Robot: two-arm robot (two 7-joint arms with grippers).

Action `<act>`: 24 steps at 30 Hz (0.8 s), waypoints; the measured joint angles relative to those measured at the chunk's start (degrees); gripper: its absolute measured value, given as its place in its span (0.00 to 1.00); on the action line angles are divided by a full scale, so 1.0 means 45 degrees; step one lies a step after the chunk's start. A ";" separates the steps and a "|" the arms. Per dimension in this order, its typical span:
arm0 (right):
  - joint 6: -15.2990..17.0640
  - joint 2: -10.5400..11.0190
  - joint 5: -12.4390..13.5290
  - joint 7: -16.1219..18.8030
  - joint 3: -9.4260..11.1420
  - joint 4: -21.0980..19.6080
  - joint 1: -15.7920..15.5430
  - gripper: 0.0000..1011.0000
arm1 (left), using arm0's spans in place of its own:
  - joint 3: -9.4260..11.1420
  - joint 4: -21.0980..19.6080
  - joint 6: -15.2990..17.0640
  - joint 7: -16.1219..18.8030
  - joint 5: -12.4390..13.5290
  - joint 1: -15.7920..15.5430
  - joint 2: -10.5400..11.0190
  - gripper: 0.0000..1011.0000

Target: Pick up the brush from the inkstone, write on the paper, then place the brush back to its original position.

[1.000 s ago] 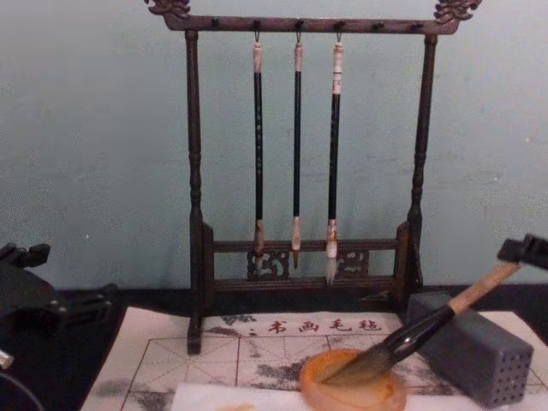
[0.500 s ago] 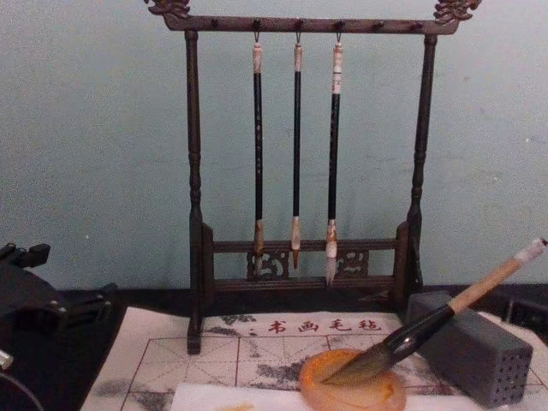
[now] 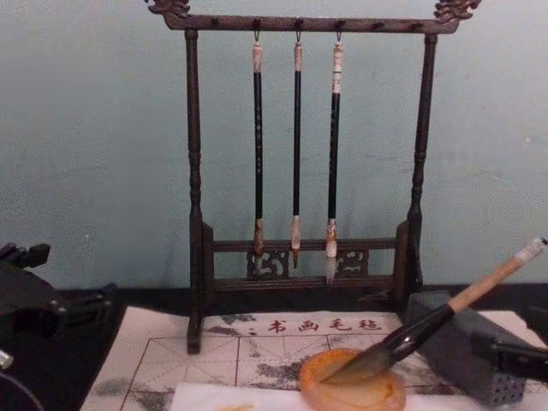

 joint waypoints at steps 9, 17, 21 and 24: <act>0.0052 0.0123 -0.1289 0.0025 -0.0222 0.0021 0.0109 0.99 | 0.0000 -0.0001 0.0000 0.0000 0.0000 -0.0001 0.0000 0.99; 0.0353 0.0156 -0.1812 0.0190 -0.0265 0.0021 0.0158 0.99 | 0.0000 0.0000 0.0000 0.0000 0.0000 0.0000 0.0000 0.99; 0.0523 0.0165 -0.1957 0.0263 -0.0248 0.0006 0.0158 0.99 | 0.0000 0.0000 0.0000 0.0000 -0.0001 -0.0001 0.0000 0.99; 0.0638 0.0158 -0.2036 0.0308 -0.0201 -0.0008 0.0151 0.99 | 0.0000 0.0000 0.0000 0.0000 -0.0001 0.0000 -0.0001 0.99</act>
